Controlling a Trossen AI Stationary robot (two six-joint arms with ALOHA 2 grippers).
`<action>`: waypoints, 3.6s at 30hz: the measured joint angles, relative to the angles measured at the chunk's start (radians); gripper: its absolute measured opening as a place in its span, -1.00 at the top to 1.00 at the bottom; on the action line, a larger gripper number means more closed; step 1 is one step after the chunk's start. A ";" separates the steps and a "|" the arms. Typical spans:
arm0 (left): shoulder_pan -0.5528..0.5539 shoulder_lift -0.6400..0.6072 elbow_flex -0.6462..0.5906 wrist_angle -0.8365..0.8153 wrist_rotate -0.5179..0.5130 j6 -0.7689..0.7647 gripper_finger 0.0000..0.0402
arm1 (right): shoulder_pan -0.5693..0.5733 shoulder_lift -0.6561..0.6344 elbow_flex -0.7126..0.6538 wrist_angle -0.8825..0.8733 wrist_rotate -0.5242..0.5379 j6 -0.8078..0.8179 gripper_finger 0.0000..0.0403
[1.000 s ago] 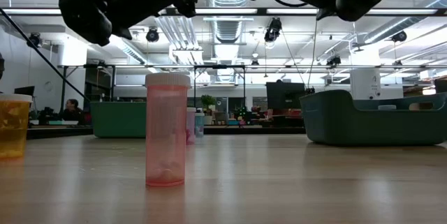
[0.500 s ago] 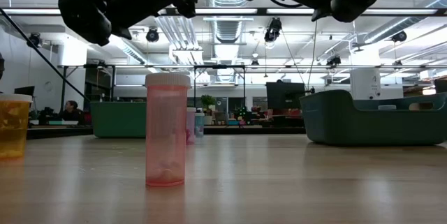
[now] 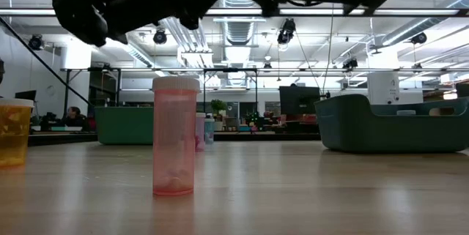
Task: Pick and place medicine bottles into bin by pill shape (circle, oval)
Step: Put the transparent capsule bottle into the green bin
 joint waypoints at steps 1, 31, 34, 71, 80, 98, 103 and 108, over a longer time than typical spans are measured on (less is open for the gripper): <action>0.003 -0.018 -0.001 -0.054 0.000 0.000 -0.36 | 0.000 -0.019 0.000 -0.075 0.030 0.004 0.37; 0.006 0.010 0.170 -0.529 -0.154 0.058 0.03 | -0.002 -0.003 0.112 -0.546 0.253 0.047 0.37; 0.005 0.010 0.170 -0.529 -0.154 0.058 0.24 | -0.002 -0.003 0.112 -0.546 0.252 0.054 0.36; 0.133 -0.303 0.203 -0.783 -0.259 -0.225 0.44 | 0.000 -0.278 -0.032 -0.657 0.251 0.154 -0.25; 0.161 -0.300 0.187 -1.127 -0.746 -0.097 0.44 | 0.000 -0.228 -0.034 -0.636 0.251 0.151 -0.25; 0.349 -0.162 -0.055 -0.875 -0.841 -0.258 0.44 | -0.002 -0.128 -0.034 -0.539 0.251 0.141 -0.25; 0.349 -0.088 -0.058 -0.821 -0.839 -0.265 0.44 | -0.002 -0.122 -0.034 -0.536 0.251 0.151 -0.25; 0.349 -0.009 -0.058 -0.742 -0.839 -0.267 0.44 | -0.002 -0.121 -0.034 -0.534 0.251 0.159 -0.25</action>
